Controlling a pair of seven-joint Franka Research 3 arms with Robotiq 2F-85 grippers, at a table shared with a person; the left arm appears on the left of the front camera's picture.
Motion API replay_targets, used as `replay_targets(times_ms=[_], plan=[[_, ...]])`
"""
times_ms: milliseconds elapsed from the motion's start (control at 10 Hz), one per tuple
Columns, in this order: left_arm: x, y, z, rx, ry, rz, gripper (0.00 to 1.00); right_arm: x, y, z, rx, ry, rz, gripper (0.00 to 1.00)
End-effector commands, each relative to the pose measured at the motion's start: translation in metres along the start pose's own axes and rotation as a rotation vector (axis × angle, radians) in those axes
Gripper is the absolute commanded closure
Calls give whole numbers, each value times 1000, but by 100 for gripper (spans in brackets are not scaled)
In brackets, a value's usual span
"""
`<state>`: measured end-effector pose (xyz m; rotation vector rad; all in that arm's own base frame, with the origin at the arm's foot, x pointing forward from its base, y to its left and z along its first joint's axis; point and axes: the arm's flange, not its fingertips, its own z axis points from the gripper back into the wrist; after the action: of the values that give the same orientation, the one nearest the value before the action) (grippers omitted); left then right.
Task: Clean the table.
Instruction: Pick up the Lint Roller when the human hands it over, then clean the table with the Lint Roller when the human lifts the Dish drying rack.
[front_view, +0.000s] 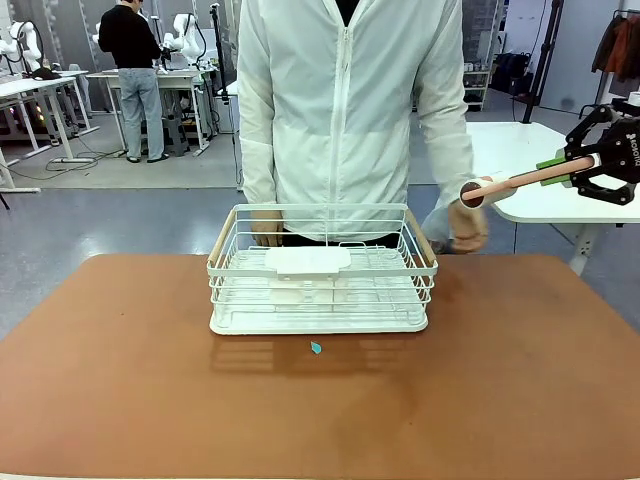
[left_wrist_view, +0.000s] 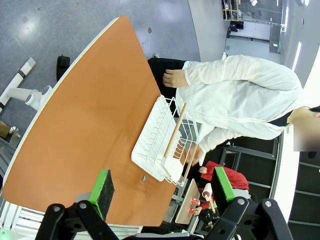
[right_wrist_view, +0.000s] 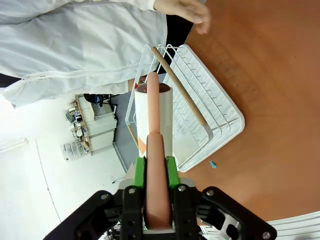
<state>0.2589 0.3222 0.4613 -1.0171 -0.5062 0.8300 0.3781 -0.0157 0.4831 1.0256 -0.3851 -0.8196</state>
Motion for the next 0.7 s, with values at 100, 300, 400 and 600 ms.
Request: replay_targets(times_ms=[100, 300, 400, 600], plan=[[2, 0, 3, -22, 4, -14, 0, -1, 1, 0, -1, 7, 2, 100], [2, 0, 3, -22, 4, -14, 0, -1, 1, 0, -1, 7, 2, 100], [2, 0, 3, -22, 4, -14, 0, -1, 1, 0, -1, 7, 2, 100], [2, 0, 3, -22, 4, -14, 0, -1, 1, 0, -1, 7, 2, 100]])
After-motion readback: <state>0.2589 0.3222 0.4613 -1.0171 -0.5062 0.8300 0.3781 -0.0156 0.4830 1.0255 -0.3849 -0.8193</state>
